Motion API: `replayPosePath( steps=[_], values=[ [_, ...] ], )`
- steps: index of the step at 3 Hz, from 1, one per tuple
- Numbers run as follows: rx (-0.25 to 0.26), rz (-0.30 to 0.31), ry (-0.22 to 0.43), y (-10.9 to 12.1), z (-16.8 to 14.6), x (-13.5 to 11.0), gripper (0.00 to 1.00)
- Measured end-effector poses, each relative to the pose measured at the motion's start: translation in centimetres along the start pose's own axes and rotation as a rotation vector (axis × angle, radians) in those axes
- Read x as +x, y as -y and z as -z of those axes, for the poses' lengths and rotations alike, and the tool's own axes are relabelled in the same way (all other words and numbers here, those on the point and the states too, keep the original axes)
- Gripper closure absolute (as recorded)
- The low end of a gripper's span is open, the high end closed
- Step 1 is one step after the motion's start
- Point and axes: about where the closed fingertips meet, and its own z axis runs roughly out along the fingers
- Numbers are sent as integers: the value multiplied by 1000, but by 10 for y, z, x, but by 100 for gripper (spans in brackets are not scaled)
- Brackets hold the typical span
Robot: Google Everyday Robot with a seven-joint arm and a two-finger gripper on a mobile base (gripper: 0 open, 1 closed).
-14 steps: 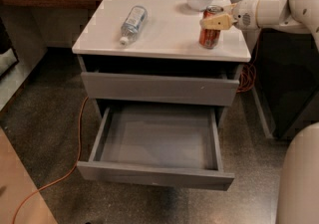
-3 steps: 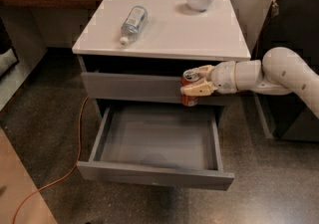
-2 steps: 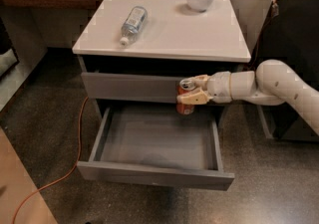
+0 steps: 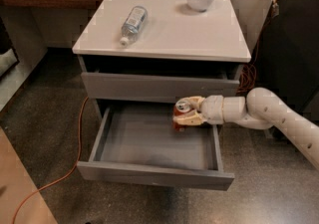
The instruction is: Place coke can into middle drawer
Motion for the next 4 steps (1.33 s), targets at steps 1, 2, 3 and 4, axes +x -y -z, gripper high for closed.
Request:
replayPosePath(
  steps=[1, 2, 3, 4],
  values=[
    [12, 42, 9, -7, -7, 30, 100],
    [13, 17, 28, -11, -17, 57, 100],
    [-10, -23, 55, -15, -44, 99, 100],
    [-11, -26, 56, -15, -45, 101, 100]
  ],
)
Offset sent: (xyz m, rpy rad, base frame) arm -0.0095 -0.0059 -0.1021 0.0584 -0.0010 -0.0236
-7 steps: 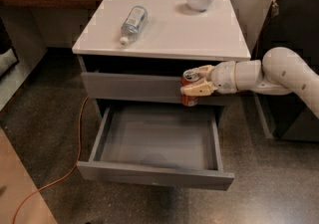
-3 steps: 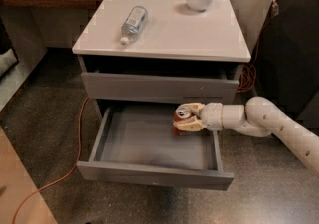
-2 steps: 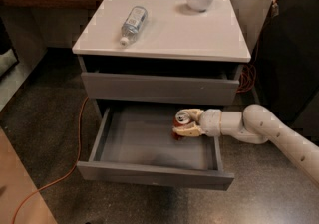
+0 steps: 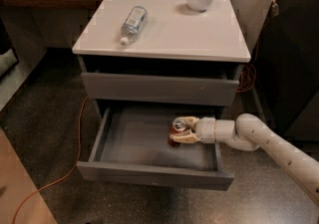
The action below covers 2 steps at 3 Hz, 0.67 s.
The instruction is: Place coke can into middle drawer
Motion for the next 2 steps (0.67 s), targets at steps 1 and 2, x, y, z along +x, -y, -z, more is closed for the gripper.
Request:
replayPosePath(
  steps=[1, 2],
  values=[
    [2, 10, 28, 2, -21, 4, 100],
    [-2, 21, 46, 7, -46, 16, 100]
  ],
)
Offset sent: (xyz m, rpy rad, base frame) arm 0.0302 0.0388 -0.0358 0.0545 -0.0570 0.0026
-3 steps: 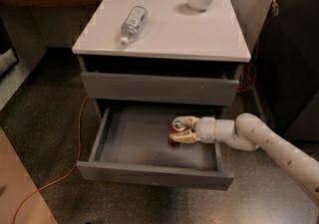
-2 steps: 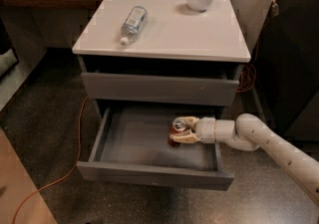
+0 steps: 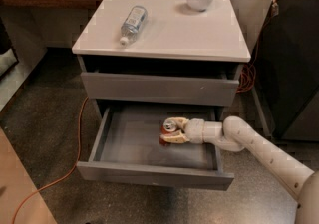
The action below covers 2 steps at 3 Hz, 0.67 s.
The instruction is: Place coke can into middle drawer
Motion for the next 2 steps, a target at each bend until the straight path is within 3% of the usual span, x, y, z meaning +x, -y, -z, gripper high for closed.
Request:
replayPosePath(
  steps=[2],
  values=[
    [-47, -23, -48, -3, -36, 28, 100]
  ],
)
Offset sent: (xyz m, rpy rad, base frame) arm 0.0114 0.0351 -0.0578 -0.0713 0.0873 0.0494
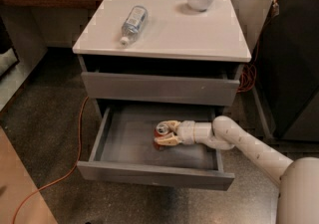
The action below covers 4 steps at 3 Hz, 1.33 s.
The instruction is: Place coke can into middle drawer
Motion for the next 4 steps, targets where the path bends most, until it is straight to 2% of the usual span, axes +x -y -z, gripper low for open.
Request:
replayPosePath(
  steps=[1, 2, 3, 4],
  values=[
    [-16, -13, -15, -1, -13, 11, 100],
    [-13, -10, -46, 0, -20, 21, 86],
    [-2, -6, -73, 0, -24, 32, 62],
    [-8, -7, -71, -2, -28, 32, 30]
  ],
)
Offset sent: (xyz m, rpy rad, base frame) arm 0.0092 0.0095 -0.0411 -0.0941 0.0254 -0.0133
